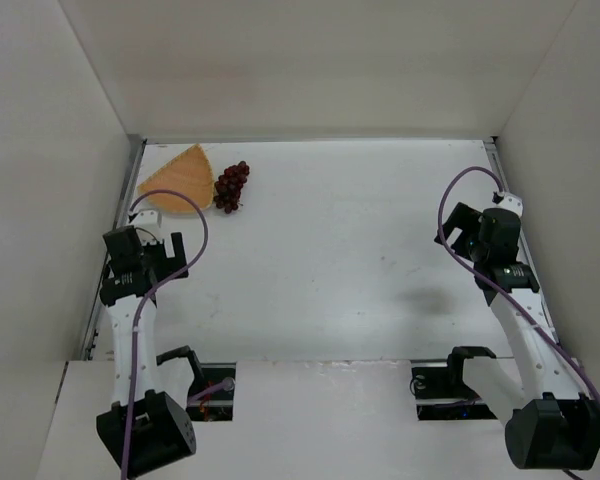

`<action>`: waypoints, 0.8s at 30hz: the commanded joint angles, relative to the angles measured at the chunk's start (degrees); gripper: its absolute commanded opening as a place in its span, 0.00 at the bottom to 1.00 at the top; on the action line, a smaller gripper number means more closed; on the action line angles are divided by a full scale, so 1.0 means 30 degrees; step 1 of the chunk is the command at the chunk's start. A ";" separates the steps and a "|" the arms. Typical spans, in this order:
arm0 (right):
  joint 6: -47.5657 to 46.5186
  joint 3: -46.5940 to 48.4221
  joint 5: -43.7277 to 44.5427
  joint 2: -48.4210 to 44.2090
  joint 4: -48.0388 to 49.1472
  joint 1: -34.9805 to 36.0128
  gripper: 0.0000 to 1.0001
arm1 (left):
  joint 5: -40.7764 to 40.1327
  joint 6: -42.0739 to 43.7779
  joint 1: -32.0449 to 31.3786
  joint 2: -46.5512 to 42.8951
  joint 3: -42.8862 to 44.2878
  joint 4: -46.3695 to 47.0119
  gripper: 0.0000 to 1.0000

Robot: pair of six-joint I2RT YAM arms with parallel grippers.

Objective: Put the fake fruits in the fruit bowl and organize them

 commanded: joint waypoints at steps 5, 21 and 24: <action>-0.0024 0.0177 0.0207 0.0318 0.0618 0.0000 1.00 | 0.1769 0.2171 -0.2518 -0.0863 0.0869 0.1106 1.00; 0.1352 0.1233 0.0440 0.2547 0.0970 0.2548 1.00 | -0.0988 0.1148 -0.7648 2.0518 1.8912 0.3279 1.00; 0.1558 0.1173 0.0616 0.2546 0.0795 0.2754 1.00 | -0.0958 0.1059 -0.8351 2.2543 2.0175 0.3834 1.00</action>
